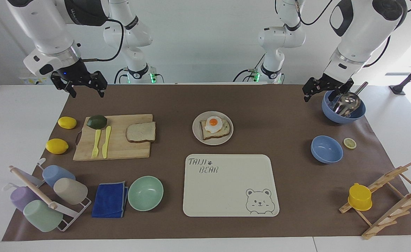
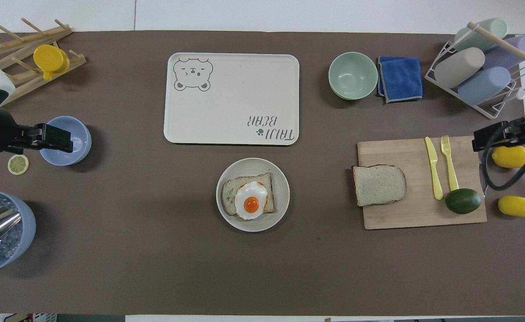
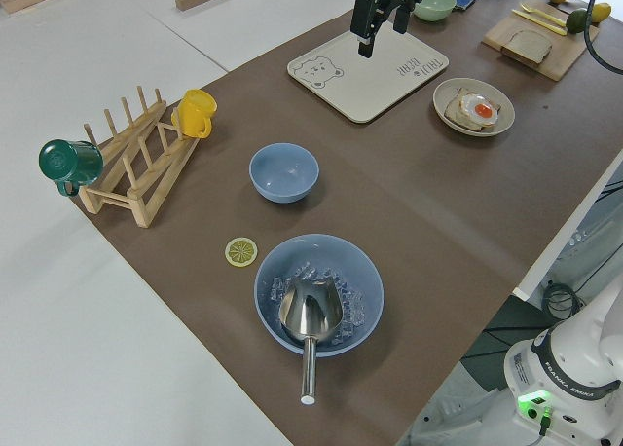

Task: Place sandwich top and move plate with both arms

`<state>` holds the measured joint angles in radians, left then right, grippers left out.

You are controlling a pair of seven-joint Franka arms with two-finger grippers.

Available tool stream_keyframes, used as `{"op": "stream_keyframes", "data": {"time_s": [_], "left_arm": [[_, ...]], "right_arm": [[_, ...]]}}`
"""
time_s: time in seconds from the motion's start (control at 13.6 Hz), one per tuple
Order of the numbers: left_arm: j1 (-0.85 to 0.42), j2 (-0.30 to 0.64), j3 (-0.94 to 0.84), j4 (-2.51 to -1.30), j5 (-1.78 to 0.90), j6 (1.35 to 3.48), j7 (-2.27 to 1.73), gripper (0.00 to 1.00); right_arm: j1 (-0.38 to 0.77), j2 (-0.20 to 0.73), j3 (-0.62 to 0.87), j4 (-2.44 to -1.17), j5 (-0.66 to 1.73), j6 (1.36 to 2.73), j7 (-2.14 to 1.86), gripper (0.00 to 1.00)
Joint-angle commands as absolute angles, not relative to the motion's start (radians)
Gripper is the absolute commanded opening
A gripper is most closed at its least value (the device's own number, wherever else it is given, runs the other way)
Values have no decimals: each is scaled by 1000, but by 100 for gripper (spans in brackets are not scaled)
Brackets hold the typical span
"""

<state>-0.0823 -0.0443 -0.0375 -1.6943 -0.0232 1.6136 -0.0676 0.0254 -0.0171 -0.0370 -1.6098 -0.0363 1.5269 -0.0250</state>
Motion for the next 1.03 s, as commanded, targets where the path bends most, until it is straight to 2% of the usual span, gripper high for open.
{"op": "stream_keyframes", "data": {"time_s": [0.0, 0.81, 0.95], "left_arm": [[-75, -64, -41, -1713, -9, 1612, -64, 100], [-75, -64, -41, -1712, -9, 1612, -64, 100], [-75, -64, -41, -1713, -9, 1612, -64, 100]], "right_arm": [[18, -25, -34, -1609, -9, 1519, -48, 100], [24, -47, -40, -1650, 20, 1511, -24, 100], [130, -60, -28, -1721, 12, 1645, 10, 100]]}}
